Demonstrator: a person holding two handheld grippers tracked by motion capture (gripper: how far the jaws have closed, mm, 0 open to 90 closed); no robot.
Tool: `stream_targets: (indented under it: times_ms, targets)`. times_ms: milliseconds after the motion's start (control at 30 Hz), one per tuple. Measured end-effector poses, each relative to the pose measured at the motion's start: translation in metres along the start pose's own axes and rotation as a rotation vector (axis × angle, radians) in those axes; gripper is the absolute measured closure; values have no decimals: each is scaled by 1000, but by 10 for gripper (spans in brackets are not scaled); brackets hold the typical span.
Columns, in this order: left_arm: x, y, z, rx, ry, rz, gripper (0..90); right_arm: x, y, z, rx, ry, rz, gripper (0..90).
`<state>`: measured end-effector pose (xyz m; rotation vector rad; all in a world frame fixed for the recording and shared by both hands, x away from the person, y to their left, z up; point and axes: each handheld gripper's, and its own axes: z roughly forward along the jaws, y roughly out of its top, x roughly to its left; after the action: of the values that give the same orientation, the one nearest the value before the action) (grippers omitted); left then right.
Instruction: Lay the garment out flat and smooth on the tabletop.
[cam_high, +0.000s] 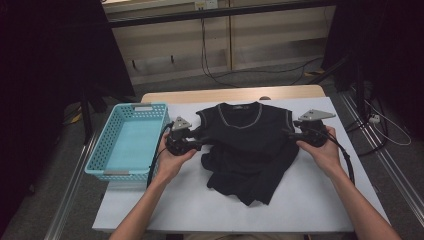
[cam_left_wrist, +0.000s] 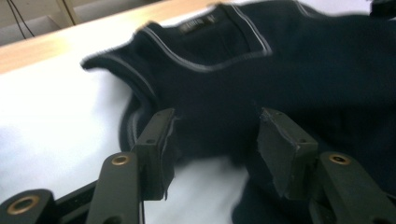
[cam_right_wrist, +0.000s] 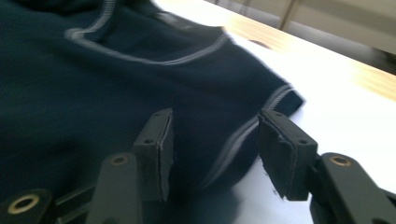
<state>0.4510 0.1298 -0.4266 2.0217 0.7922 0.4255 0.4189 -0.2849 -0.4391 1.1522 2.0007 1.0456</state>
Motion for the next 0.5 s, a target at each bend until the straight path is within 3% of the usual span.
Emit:
stream_targets:
  times_ms: [133, 367, 467, 500]
  targets:
    - [-7, -9, -10, 9, -19, 11, 474, 15, -5, -18, -31, 21, -7, 458]
    - [-17, -33, -32, 41, -38, 25, 473, 46, -23, -44, -23, 89, -26, 432]
    - [-24, -40, -37, 56, -65, 36, 471, 61, -31, -52, -12, 120, -37, 436]
    - [-28, -41, -39, 62, -92, 48, 479, 65, -33, -54, -10, 127, -41, 441]
